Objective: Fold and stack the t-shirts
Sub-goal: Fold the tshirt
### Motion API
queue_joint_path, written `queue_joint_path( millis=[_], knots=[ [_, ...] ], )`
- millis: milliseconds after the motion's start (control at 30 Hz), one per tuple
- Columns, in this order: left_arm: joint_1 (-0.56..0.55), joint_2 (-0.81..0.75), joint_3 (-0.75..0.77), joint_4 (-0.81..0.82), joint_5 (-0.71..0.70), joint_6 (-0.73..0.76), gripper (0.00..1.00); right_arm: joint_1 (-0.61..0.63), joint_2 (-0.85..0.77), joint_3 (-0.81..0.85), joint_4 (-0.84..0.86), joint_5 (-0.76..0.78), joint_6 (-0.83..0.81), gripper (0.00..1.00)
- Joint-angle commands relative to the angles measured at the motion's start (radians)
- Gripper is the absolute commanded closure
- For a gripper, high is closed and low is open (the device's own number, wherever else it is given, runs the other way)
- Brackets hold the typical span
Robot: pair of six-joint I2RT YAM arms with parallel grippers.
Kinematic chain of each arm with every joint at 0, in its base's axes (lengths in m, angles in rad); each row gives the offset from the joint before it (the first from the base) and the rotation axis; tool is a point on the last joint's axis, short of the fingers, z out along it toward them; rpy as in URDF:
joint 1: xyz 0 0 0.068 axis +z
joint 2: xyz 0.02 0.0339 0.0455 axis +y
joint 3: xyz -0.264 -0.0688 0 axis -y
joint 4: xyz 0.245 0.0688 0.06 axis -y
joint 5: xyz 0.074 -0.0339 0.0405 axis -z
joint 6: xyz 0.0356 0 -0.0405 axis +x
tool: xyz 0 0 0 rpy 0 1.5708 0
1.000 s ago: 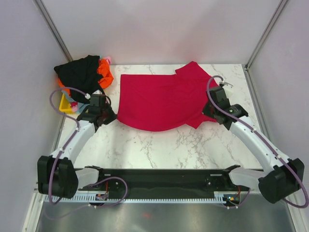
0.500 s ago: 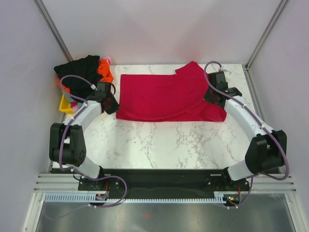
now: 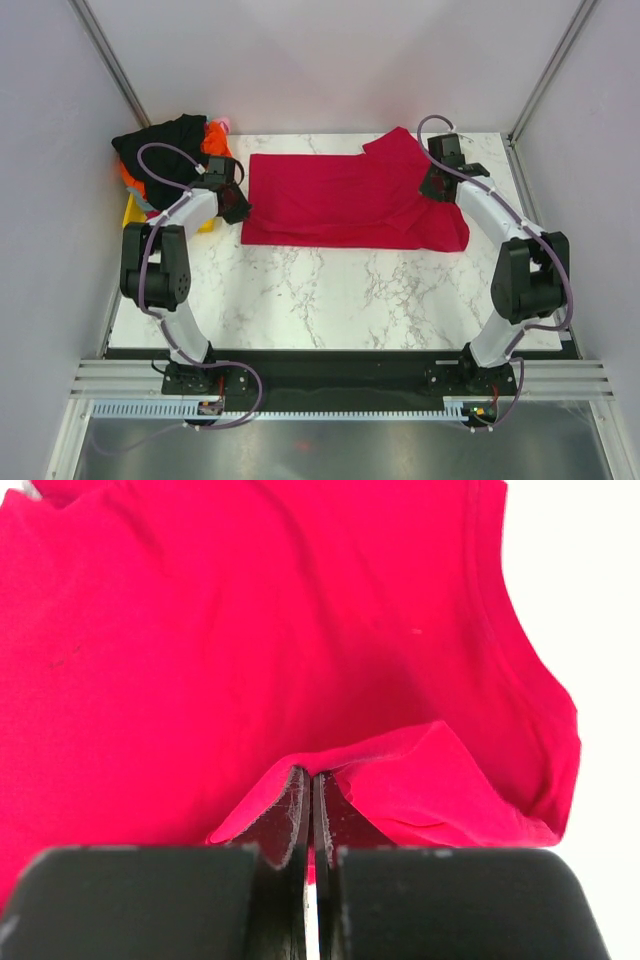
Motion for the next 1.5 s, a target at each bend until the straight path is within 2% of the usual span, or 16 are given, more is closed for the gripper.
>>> queue_joint_path(
  millis=[0, 333, 400, 433, 467, 567, 600, 633, 700, 800, 833, 867, 933, 1133, 1300, 1467],
  knots=[
    [0.006, 0.037, 0.054, 0.007, -0.015, 0.033, 0.98, -0.019, 0.059, 0.077, 0.023, -0.004, -0.017, 1.0],
    [0.007, 0.126, 0.131, 0.003, 0.007, 0.034, 0.96, -0.056, 0.268, 0.255, 0.025, -0.047, -0.012, 0.99],
    [0.015, 0.132, 0.154, -0.008, 0.019, 0.031, 0.79, -0.062, 0.322, 0.295, 0.014, -0.06, -0.019, 0.84],
    [0.016, 0.129, 0.178, -0.025, 0.03, 0.03, 0.68, -0.072, 0.34, 0.348, 0.006, -0.061, -0.02, 0.68],
    [0.018, 0.125, 0.192, -0.035, 0.03, 0.028, 0.39, -0.08, 0.358, 0.38, -0.021, -0.057, -0.023, 0.35],
    [0.02, 0.067, 0.229, -0.066, 0.025, 0.026, 0.21, -0.121, 0.432, 0.52, -0.073, -0.052, -0.045, 0.07],
    [0.02, 0.022, 0.226, -0.069, 0.022, 0.026, 0.16, -0.149, 0.44, 0.557, -0.095, -0.055, -0.048, 0.03],
    [0.018, -0.008, 0.215, -0.072, 0.021, 0.028, 0.14, -0.161, 0.44, 0.598, -0.113, -0.063, -0.057, 0.02],
    [0.015, -0.058, 0.162, -0.071, 0.018, 0.034, 0.13, -0.187, 0.383, 0.573, -0.126, -0.058, -0.063, 0.02],
    [0.01, -0.179, 0.029, -0.066, 0.011, 0.02, 0.15, -0.275, 0.22, 0.343, -0.065, -0.108, -0.028, 0.02],
    [0.01, -0.235, -0.013, -0.056, 0.007, 0.017, 0.15, -0.293, 0.169, 0.159, 0.024, -0.138, -0.011, 0.02],
    [0.009, -0.266, -0.058, -0.043, 0.008, 0.013, 0.15, -0.309, 0.076, 0.069, 0.061, -0.164, 0.01, 0.02],
    [0.009, -0.312, -0.181, 0.021, 0.039, 0.003, 0.17, -0.339, 0.005, -0.132, 0.142, -0.23, 0.018, 0.02],
    [0.009, -0.352, -0.369, 0.187, 0.119, -0.006, 0.2, -0.375, -0.14, -0.452, 0.311, -0.417, 0.023, 0.06],
    [0.01, -0.29, -0.405, 0.271, 0.134, -0.019, 0.2, -0.393, -0.137, -0.535, 0.371, -0.435, 0.02, 0.13],
    [0.01, -0.233, -0.426, 0.362, 0.156, -0.05, 0.21, -0.399, -0.057, -0.531, 0.42, -0.469, 0.017, 0.25]
  ],
)
